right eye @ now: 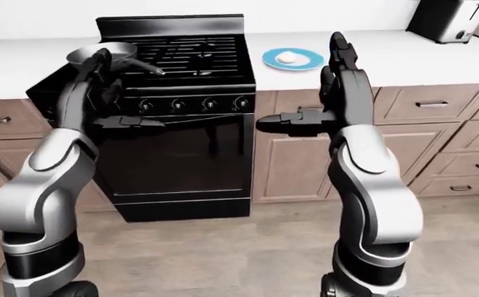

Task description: Pick the dumpling from the plate and place it in the pan.

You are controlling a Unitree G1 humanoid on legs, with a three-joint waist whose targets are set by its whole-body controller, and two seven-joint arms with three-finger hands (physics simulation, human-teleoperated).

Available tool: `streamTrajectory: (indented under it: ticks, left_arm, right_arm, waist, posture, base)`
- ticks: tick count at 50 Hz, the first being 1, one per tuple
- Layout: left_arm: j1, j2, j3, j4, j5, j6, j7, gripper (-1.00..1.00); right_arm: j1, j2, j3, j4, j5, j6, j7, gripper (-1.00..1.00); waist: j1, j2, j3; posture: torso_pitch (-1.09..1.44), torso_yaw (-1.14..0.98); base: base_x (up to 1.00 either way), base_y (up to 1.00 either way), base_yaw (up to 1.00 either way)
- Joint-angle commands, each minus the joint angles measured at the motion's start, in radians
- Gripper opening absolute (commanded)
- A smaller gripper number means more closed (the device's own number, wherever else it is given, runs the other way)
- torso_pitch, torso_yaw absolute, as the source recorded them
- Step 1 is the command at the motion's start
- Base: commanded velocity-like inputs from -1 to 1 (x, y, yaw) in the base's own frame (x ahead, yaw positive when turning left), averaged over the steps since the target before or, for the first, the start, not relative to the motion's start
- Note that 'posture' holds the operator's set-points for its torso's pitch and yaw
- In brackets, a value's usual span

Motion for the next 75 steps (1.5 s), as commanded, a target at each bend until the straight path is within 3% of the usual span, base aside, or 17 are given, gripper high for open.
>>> streamTrajectory:
  ticks: [1, 10, 12, 14, 15, 17, 23, 27, 36, 38, 40, 49, 54, 55, 62, 67, 75]
  left_arm:
    - [-0.022, 0.009, 0.008, -0.022, 0.002, -0.027, 0.004, 1.0]
    - [-0.019, 0.012, 0.009, -0.025, -0.001, -0.027, 0.005, 1.0]
    - [-0.017, 0.013, 0.006, -0.021, 0.002, -0.033, 0.002, 1.0]
    - [-0.02, 0.014, 0.007, -0.023, 0.001, -0.029, 0.001, 1.0]
    - [-0.02, 0.015, 0.007, -0.02, 0.002, -0.031, 0.0, 1.0]
    - [-0.02, 0.017, 0.004, -0.019, 0.008, -0.034, -0.003, 1.0]
    - [-0.018, 0.014, 0.004, -0.024, 0.011, -0.034, -0.009, 1.0]
    - [-0.018, 0.014, 0.003, -0.029, 0.013, -0.03, -0.012, 1.0]
    - [-0.018, 0.013, 0.004, -0.032, 0.022, -0.029, -0.014, 1.0]
    - [-0.018, 0.012, 0.003, -0.033, 0.022, -0.029, -0.016, 1.0]
    - [-0.016, 0.012, 0.004, -0.029, 0.023, -0.035, -0.017, 1.0]
    - [-0.018, 0.011, 0.003, -0.028, 0.025, -0.033, -0.017, 1.0]
    - [-0.017, 0.012, 0.003, -0.025, 0.026, -0.034, -0.018, 1.0]
    - [-0.016, 0.012, 0.004, -0.027, 0.026, -0.033, -0.018, 1.0]
    - [-0.018, 0.013, 0.007, -0.024, 0.025, -0.033, -0.019, 1.0]
    - [-0.018, 0.013, 0.006, -0.021, 0.025, -0.038, -0.018, 1.0]
    - [-0.019, 0.013, 0.006, -0.028, 0.023, -0.029, -0.015, 1.0]
  right_arm:
    - [-0.024, -0.005, -0.002, -0.024, 0.003, -0.021, 0.0, 1.0]
    - [-0.016, -0.007, -0.005, -0.025, 0.005, -0.028, 0.001, 1.0]
    - [-0.014, -0.007, -0.005, -0.023, 0.005, -0.032, 0.001, 1.0]
    - [-0.016, -0.007, -0.005, -0.023, 0.006, -0.03, 0.0, 1.0]
    - [-0.015, -0.007, -0.005, -0.021, 0.006, -0.032, 0.0, 1.0]
    - [-0.018, -0.007, -0.005, -0.02, 0.007, -0.03, -0.001, 1.0]
    - [-0.016, -0.007, -0.004, -0.02, 0.009, -0.034, -0.002, 1.0]
    - [-0.017, -0.008, -0.004, -0.024, 0.01, -0.029, -0.002, 1.0]
    - [-0.02, -0.009, -0.004, -0.03, 0.013, -0.022, -0.001, 1.0]
    - [-0.016, -0.008, -0.002, -0.028, 0.012, -0.028, 0.001, 1.0]
    - [-0.016, -0.009, -0.002, -0.026, 0.011, -0.03, 0.003, 1.0]
    - [-0.022, -0.01, -0.004, -0.031, 0.012, -0.02, 0.002, 1.0]
    - [-0.02, -0.01, -0.004, -0.031, 0.011, -0.021, 0.003, 1.0]
    - [-0.023, -0.01, -0.004, -0.035, 0.012, -0.015, 0.001, 1.0]
    - [-0.019, -0.01, -0.005, -0.03, 0.012, -0.024, 0.003, 1.0]
    - [-0.018, -0.009, -0.004, -0.025, 0.011, -0.03, 0.004, 1.0]
    - [-0.02, -0.01, -0.005, -0.031, 0.012, -0.021, 0.003, 1.0]
  waist:
    - [-0.001, 0.023, -0.028]
    - [0.01, -0.039, -0.023]
    - [0.015, -0.07, -0.024]
    - [0.017, -0.135, -0.038]
    - [0.014, -0.112, -0.032]
    - [0.013, -0.116, -0.025]
    - [0.009, -0.06, -0.014]
    - [-0.002, 0.026, -0.028]
    - [0.013, -0.039, -0.017]
    - [0.018, -0.069, -0.017]
    - [0.021, -0.129, -0.03]
    - [0.008, -0.065, -0.009]
    - [-0.012, 0.019, -0.034]
    - [0.003, -0.001, -0.024]
    - [0.013, -0.032, -0.019]
    - [0.028, -0.122, -0.041]
    - [0.006, -0.065, -0.009]
  posture:
    - [0.0, 0.0]
    - [0.0, 0.0]
    - [0.0, 0.0]
    - [0.0, 0.0]
    - [0.0, 0.0]
    - [0.0, 0.0]
    - [0.0, 0.0]
    - [0.0, 0.0]
    - [0.0, 0.0]
    - [0.0, 0.0]
    - [0.0, 0.0]
    - [0.0, 0.0]
    - [0.0, 0.0]
    - [0.0, 0.0]
    - [0.0, 0.0]
    - [0.0, 0.0]
    - [0.0, 0.0]
  base:
    - [0.1, -0.05, 0.0]
    - [0.1, -0.06, 0.0]
    - [0.11, -0.06, 0.0]
    - [0.12, -0.05, 0.0]
    - [0.11, -0.05, 0.0]
    - [0.11, -0.06, 0.0]
    - [0.12, -0.05, 0.0]
    - [0.12, -0.06, 0.0]
    - [0.15, -0.06, 0.0]
    - [0.19, -0.07, 0.0]
    - [0.2, -0.06, 0.0]
    - [0.21, -0.06, 0.0]
    - [0.21, -0.06, 0.0]
    - [0.2, -0.06, 0.0]
    - [0.21, -0.06, 0.0]
    - [0.21, -0.06, 0.0]
    - [0.21, -0.06, 0.0]
